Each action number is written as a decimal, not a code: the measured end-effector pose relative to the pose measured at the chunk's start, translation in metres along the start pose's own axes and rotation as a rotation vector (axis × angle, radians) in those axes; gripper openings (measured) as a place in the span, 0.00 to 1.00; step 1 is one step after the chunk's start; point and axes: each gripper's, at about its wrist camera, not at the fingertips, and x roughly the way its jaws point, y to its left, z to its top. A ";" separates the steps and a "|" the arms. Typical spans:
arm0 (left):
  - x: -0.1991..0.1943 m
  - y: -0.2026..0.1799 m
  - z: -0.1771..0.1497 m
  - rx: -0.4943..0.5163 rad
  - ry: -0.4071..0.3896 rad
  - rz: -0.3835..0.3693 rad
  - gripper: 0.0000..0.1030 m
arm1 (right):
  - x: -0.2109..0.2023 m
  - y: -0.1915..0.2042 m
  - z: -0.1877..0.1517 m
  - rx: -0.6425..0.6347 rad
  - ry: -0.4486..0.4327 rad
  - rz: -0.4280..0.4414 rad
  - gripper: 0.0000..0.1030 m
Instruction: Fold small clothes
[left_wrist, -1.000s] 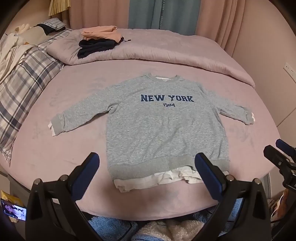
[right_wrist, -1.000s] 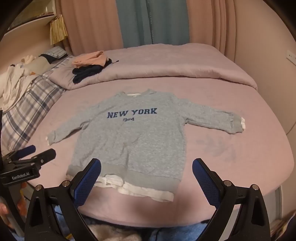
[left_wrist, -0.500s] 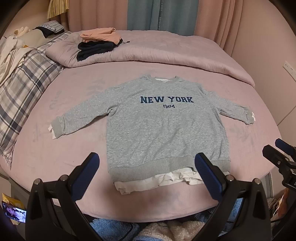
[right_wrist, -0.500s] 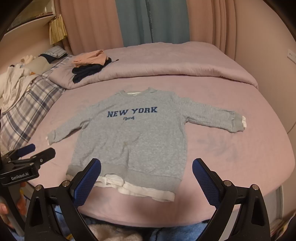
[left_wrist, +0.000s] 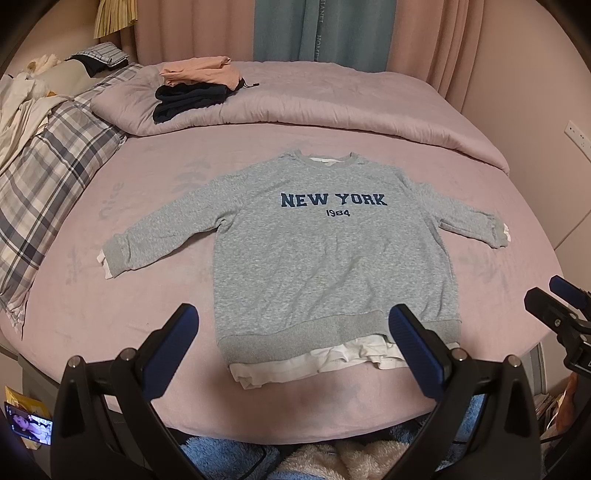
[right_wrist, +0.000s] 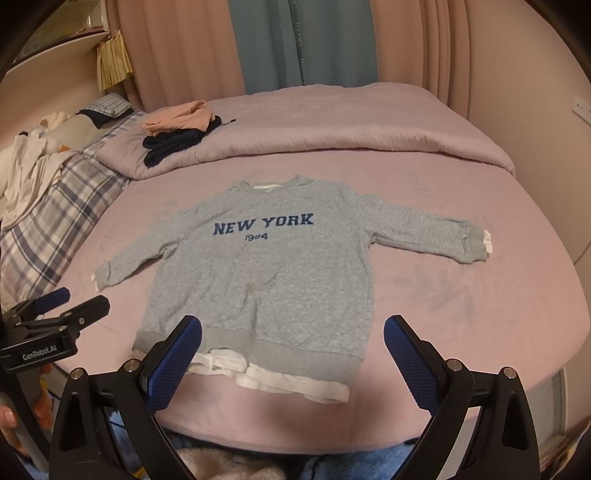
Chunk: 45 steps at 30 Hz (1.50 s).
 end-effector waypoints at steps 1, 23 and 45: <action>0.000 0.000 0.000 0.000 0.000 -0.001 1.00 | 0.000 0.000 0.000 0.000 0.000 0.000 0.95; 0.005 -0.001 0.001 0.002 0.013 -0.002 1.00 | 0.002 0.000 -0.001 0.007 0.006 0.000 0.95; 0.011 0.000 -0.002 0.001 0.025 -0.003 1.00 | 0.006 0.000 -0.003 0.015 0.020 0.004 0.95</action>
